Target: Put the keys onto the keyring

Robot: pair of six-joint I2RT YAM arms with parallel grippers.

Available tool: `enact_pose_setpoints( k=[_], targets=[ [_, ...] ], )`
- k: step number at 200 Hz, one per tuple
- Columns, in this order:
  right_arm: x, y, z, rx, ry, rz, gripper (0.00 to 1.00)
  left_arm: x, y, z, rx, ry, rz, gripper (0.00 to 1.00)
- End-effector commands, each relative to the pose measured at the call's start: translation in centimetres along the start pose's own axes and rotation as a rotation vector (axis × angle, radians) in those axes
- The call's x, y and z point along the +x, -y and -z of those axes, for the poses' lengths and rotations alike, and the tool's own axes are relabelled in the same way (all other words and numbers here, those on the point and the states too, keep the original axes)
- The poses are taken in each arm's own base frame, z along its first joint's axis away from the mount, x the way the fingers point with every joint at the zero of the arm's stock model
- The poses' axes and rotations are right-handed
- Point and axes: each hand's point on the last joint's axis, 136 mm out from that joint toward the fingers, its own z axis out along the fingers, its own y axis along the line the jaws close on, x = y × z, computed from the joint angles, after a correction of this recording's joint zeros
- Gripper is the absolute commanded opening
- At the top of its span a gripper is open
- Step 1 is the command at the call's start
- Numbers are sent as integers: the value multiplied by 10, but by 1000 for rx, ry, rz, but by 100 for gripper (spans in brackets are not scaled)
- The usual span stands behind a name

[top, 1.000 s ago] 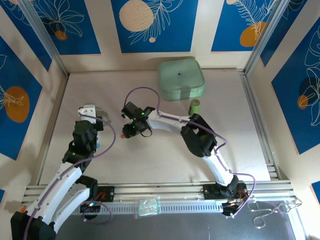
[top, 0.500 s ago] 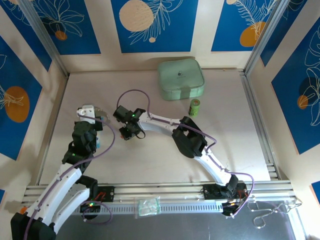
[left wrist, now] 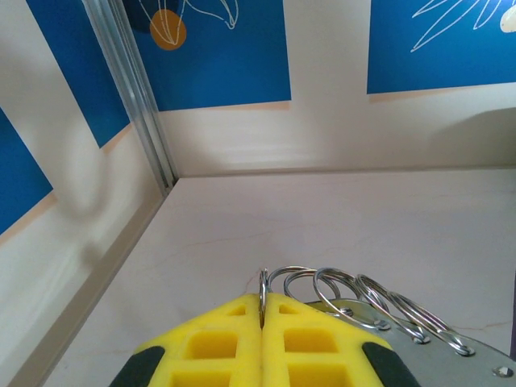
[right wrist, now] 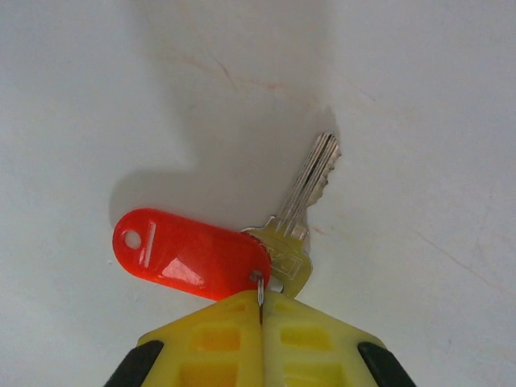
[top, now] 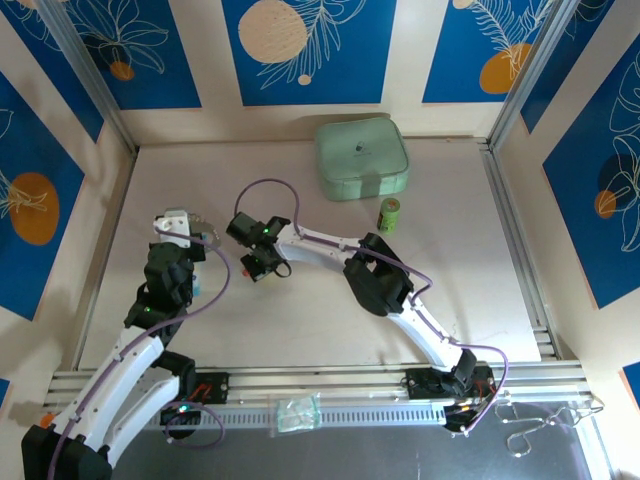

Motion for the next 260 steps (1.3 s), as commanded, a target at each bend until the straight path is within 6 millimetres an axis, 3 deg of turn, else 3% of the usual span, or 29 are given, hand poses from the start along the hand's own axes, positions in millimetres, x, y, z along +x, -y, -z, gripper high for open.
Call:
enact_pose_setpoints(
  k=[1, 15, 40, 67, 106, 138, 185, 234, 260],
  targets=[
    [-2, -1, 35, 6, 51, 11, 0, -18, -1, 2, 10, 67, 25, 0],
    [4, 1, 51, -1, 82, 14, 0, -18, 7, 1, 53, 64, 17, 0],
    [32, 11, 76, -18, 130, 9, 0, -19, 31, 0, 186, 56, 0, 0],
    [86, 29, 92, -13, 112, -14, 0, -21, 70, 6, 402, 56, -15, 0],
    [173, 50, 99, 12, 2, -86, 0, -24, 123, 23, 703, 71, -6, 0],
    [213, 58, 92, 29, -56, -143, 0, -20, 137, 27, 775, 57, -5, 0],
    [231, 55, 80, 43, -122, -138, 0, -19, 139, 31, 787, 67, -21, 0],
    [220, 53, 73, 53, -128, -130, 0, -16, 144, 34, 803, 61, -30, 0],
    [212, 52, 72, 62, -121, -130, 9, -16, 144, 35, 804, 62, -32, 0]
  ],
)
